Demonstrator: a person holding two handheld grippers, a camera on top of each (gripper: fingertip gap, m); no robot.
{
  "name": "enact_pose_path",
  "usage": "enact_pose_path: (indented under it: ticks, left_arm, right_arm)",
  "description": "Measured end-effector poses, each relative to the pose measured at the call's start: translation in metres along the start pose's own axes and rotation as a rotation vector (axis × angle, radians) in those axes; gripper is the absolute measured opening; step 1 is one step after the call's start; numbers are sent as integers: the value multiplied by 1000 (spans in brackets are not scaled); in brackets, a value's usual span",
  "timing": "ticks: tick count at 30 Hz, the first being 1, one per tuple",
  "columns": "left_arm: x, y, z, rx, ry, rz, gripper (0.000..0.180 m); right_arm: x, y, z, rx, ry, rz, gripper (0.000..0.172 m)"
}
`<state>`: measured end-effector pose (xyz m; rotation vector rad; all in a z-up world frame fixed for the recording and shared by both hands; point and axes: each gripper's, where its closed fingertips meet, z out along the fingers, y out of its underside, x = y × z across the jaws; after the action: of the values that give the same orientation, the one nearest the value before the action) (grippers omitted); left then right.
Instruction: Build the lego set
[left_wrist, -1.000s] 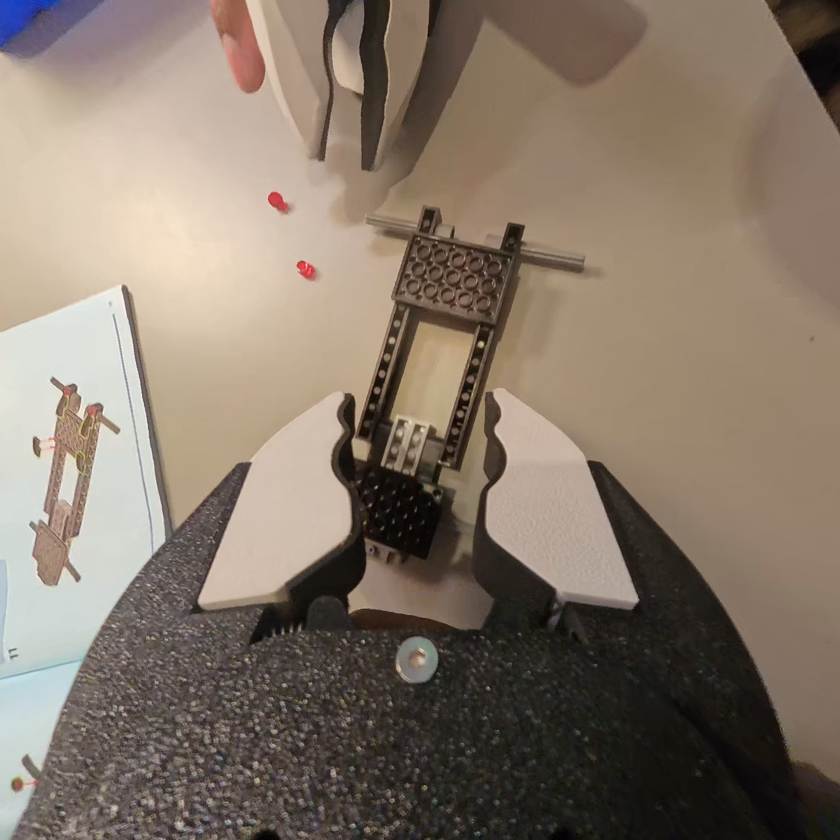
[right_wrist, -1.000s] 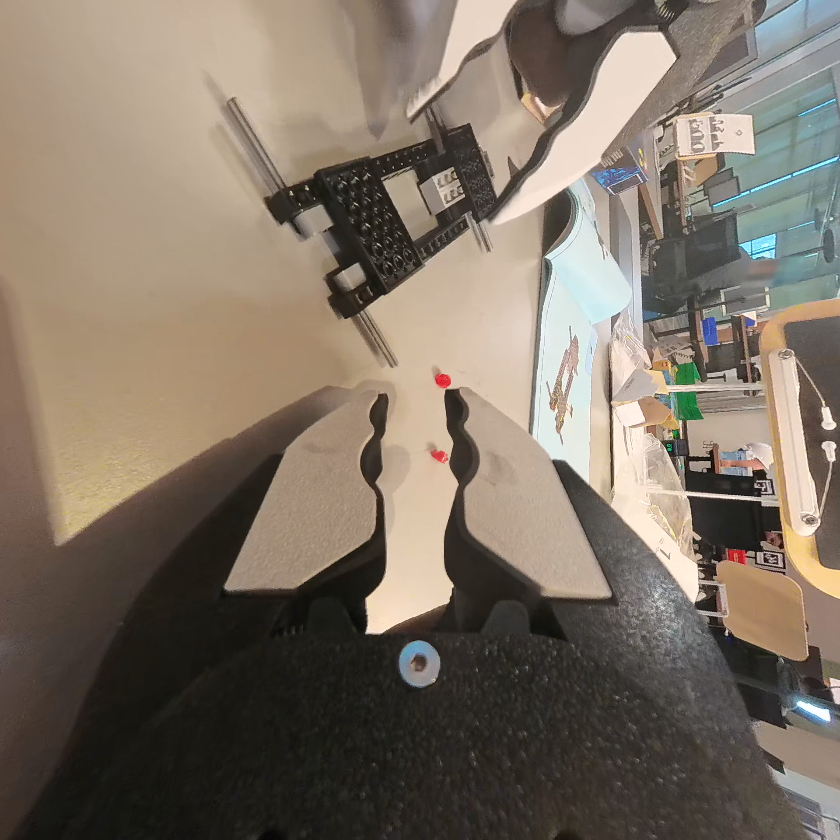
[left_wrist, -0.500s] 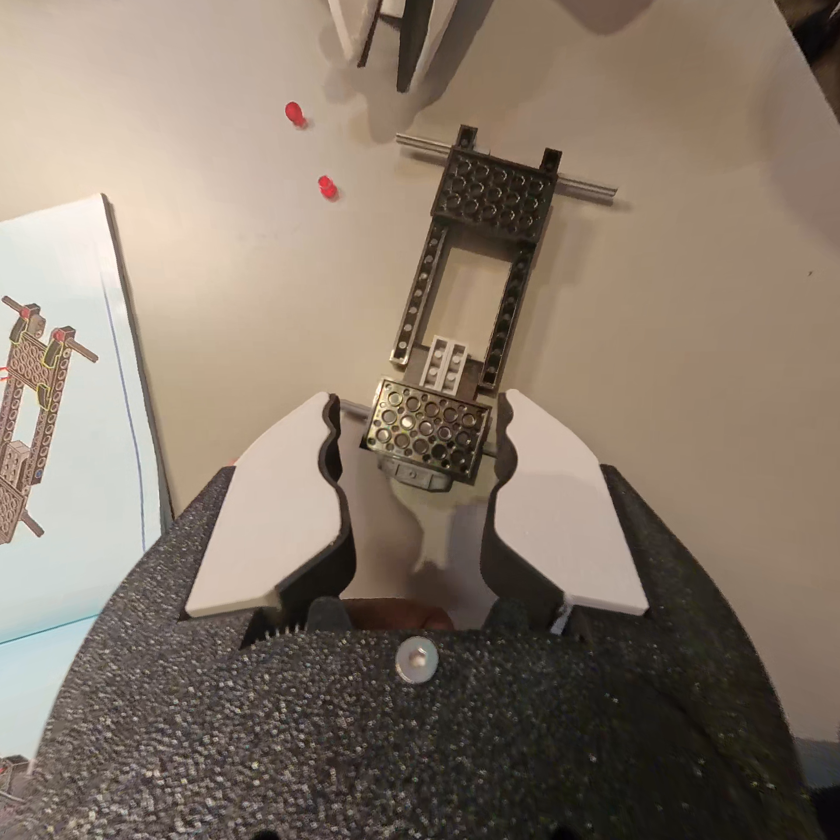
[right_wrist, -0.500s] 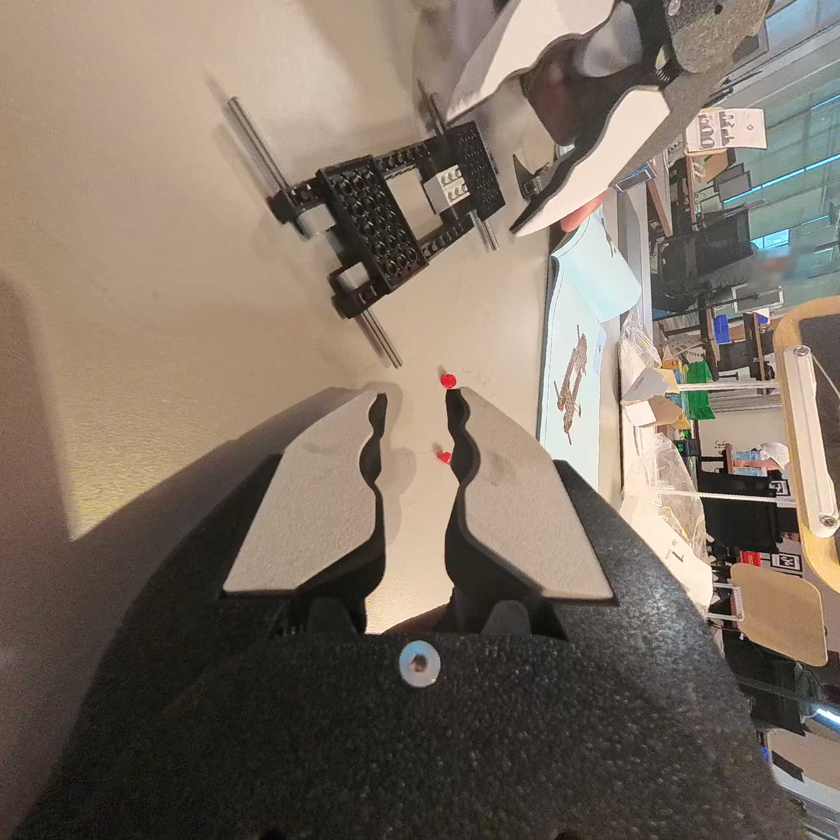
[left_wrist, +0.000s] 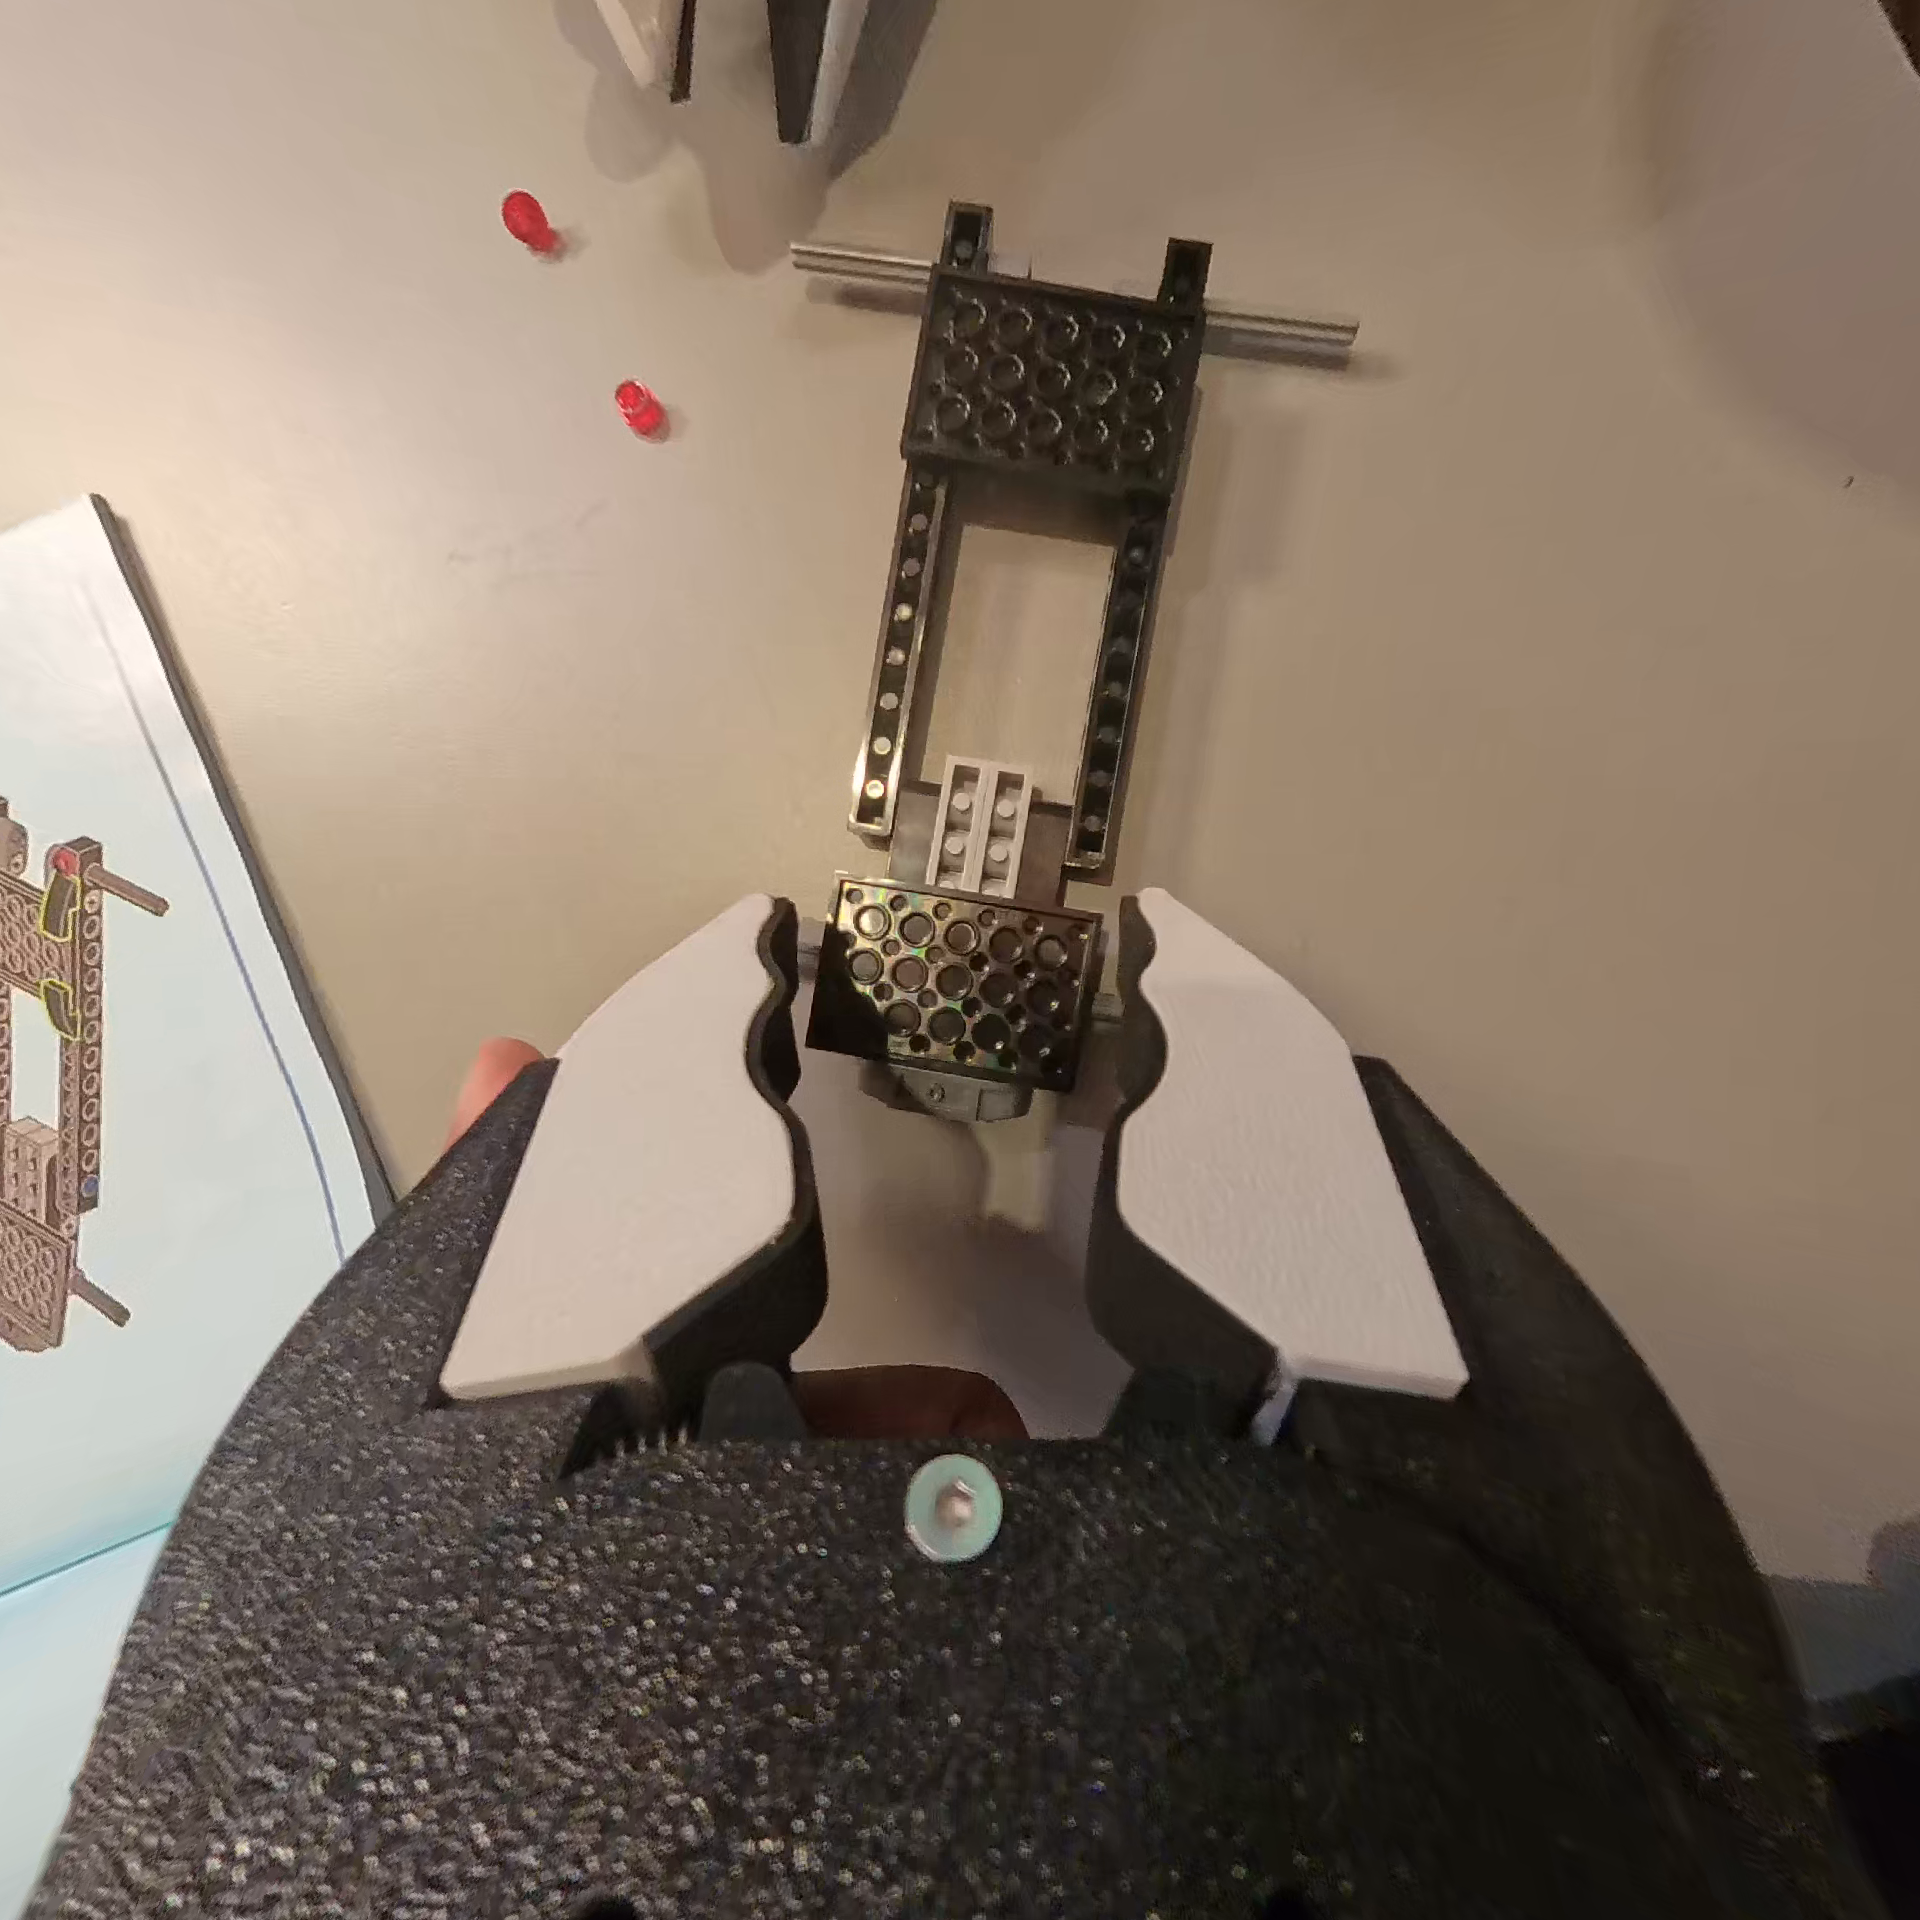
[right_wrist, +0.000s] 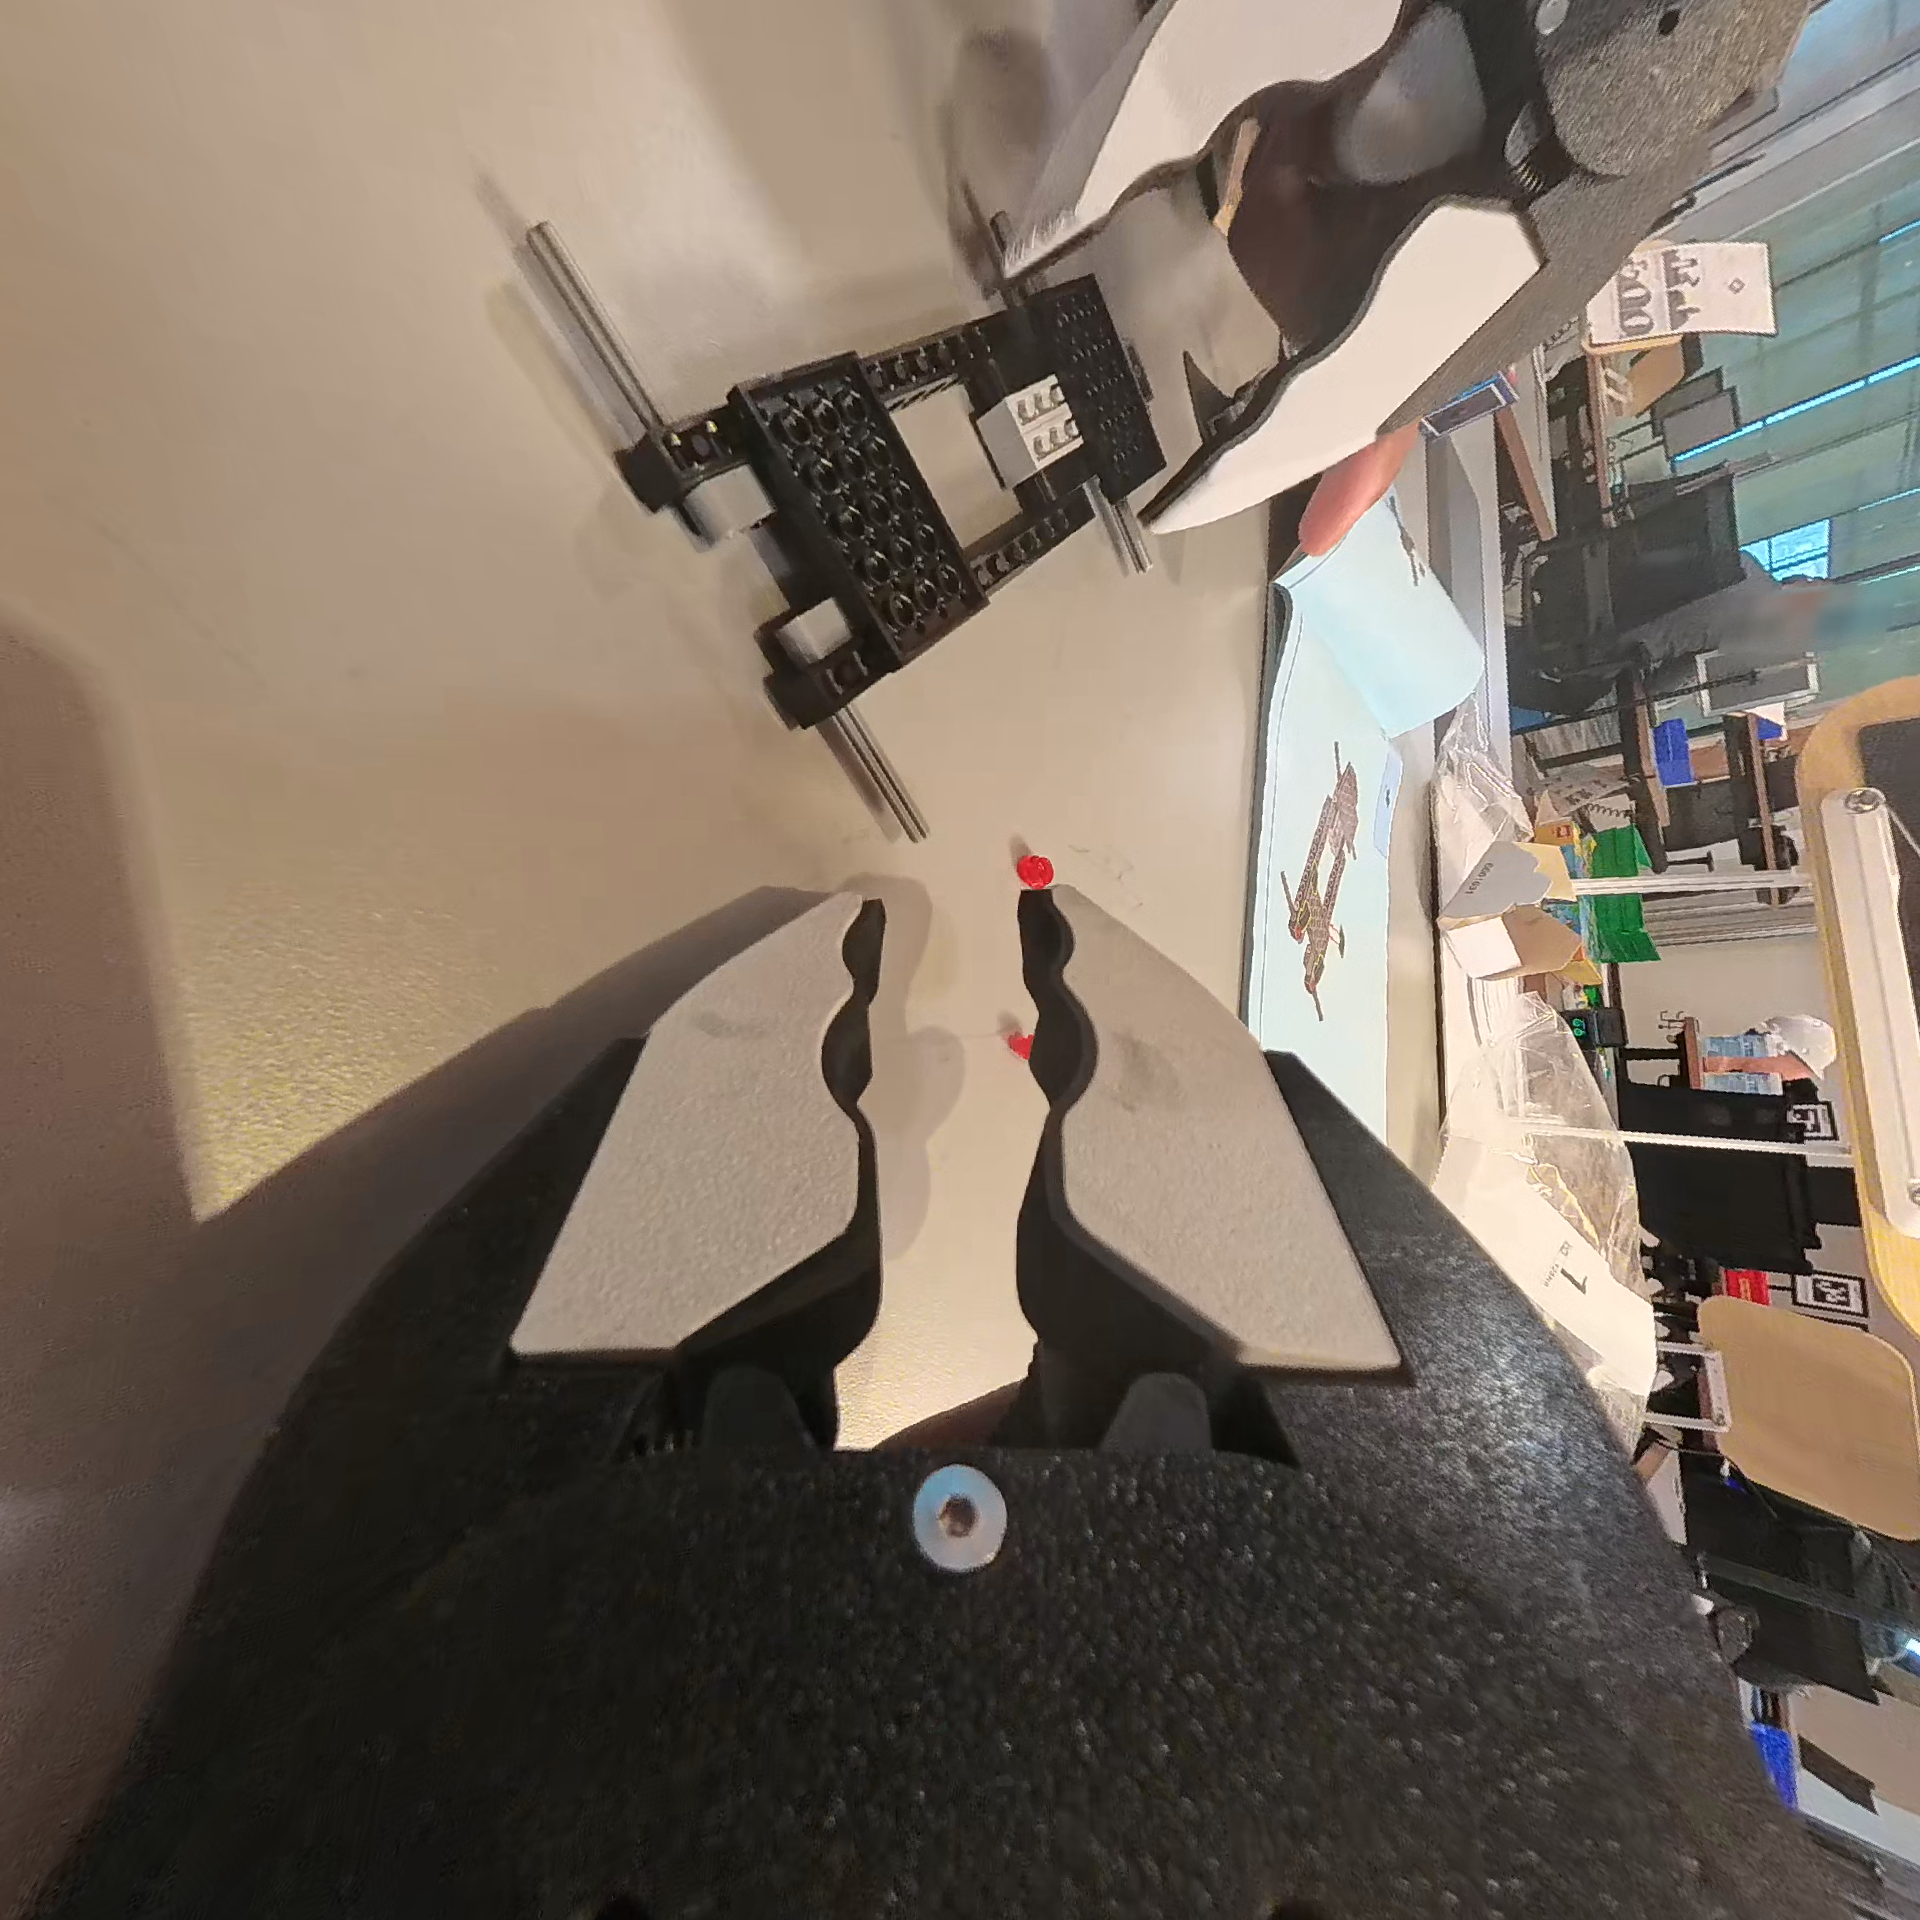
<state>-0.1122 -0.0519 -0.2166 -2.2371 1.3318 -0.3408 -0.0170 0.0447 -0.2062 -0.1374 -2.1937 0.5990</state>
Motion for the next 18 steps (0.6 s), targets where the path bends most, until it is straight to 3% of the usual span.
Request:
enact_pose_path:
  ticks: [7,18]
  left_arm:
    - [0,2,4,-13,21,41,55]
    - [8,0,11,11,48,-19,54]
  right_arm:
    - [0,0,-1,6,-2,11,26]
    - [2,-1,-5,6,12,6,27]
